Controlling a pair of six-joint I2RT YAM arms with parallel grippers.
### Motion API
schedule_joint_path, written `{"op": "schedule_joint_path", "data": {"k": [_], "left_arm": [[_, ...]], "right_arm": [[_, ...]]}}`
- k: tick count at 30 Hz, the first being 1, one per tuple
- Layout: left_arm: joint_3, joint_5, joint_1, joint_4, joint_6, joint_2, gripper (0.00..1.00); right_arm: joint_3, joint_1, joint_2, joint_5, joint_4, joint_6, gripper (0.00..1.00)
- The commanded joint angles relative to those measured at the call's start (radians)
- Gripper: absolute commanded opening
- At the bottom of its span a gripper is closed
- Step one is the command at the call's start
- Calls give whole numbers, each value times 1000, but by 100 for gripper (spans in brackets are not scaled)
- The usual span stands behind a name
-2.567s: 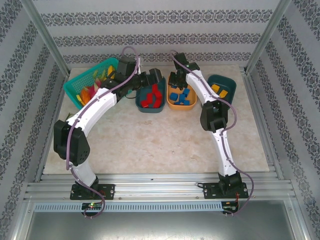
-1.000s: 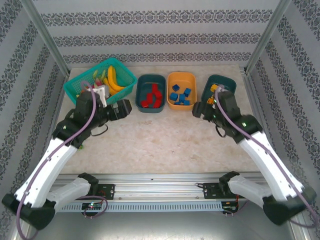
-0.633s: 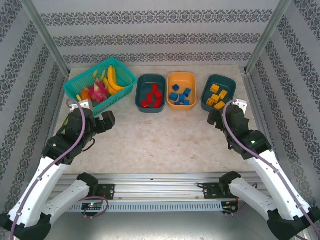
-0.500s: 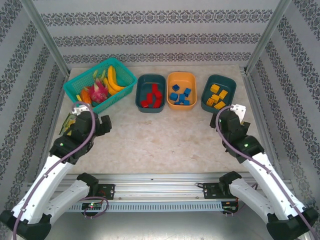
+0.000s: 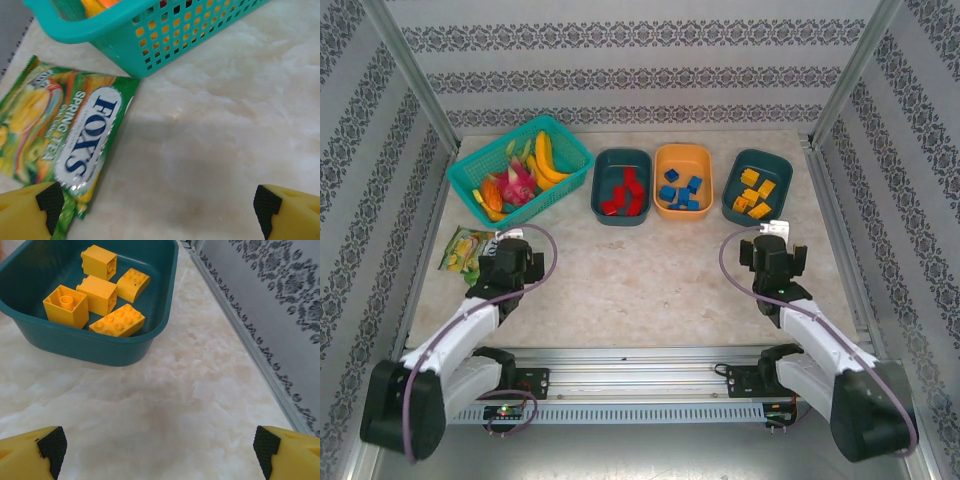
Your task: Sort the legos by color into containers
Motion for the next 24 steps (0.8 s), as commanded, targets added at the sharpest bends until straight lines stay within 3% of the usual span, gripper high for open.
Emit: {"op": "schedule_joint_path", "data": {"k": [1, 8, 15, 19, 21, 22, 24], "left_arm": [[10, 109, 61, 316, 45, 123, 100], [104, 231, 142, 514, 28, 388, 100], [165, 328, 213, 562, 48, 499, 100], [48, 386, 202, 757, 89, 476, 100], [-69, 365, 200, 1026, 78, 524, 100], [-84, 349, 201, 1061, 73, 532, 100], [-34, 355, 201, 938, 75, 518, 100]], "right_arm": [[-15, -33, 102, -107, 232, -25, 98], [46, -96, 275, -196, 437, -4, 98], [73, -143, 429, -269, 595, 14, 98], [8, -145, 475, -332, 769, -5, 98], [-68, -146, 528, -305, 952, 5, 98], [-73, -146, 522, -297, 954, 7, 98], [-62, -146, 491, -300, 881, 6, 98]]}}
